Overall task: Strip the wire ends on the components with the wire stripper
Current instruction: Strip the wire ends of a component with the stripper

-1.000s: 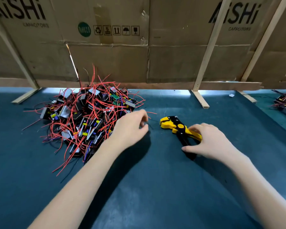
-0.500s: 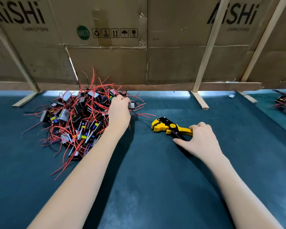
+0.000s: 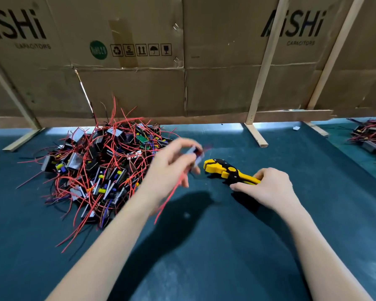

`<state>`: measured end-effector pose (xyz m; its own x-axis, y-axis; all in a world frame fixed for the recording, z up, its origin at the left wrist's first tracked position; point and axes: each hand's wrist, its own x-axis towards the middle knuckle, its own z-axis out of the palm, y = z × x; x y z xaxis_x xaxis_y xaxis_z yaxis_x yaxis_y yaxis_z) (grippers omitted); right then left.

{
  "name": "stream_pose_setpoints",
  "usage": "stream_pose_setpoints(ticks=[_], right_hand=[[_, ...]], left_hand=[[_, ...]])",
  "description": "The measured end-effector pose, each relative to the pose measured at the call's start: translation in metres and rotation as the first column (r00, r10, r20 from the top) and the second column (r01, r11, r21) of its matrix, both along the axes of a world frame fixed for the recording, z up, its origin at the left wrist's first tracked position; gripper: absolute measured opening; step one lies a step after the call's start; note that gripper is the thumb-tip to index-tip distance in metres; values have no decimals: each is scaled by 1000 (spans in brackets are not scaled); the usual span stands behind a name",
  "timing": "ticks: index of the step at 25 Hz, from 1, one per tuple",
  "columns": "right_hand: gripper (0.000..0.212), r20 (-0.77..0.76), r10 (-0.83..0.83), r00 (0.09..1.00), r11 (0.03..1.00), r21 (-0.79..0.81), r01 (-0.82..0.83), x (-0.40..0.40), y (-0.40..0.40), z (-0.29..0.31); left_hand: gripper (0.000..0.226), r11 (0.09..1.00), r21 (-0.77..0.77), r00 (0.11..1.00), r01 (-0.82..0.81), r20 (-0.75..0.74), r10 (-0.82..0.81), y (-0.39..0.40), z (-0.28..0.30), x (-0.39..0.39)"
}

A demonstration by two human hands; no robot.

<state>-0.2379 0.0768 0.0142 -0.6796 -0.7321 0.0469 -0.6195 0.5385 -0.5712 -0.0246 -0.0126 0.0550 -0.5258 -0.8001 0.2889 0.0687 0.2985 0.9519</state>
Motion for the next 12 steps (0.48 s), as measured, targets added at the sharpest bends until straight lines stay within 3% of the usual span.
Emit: stream_pose_setpoints(ticks=[3, 6, 8, 12], right_hand=[[66, 337, -18, 941, 985, -158, 75, -9, 5, 3], [61, 645, 198, 738, 915, -391, 97, -9, 3, 7], [60, 691, 299, 658, 869, -482, 112, -8, 1, 5], [46, 592, 210, 778, 873, -472, 123, -7, -4, -4]], left_hand=[[9, 1000, 26, 970, 14, 243, -20, 9, -42, -6], [6, 996, -75, 949, -51, 306, 72, 6, -57, -5], [9, 991, -130, 949, -35, 305, 74, 2, -62, -1], [14, 927, -374, 907, -13, 386, 168, -7, -66, 2]])
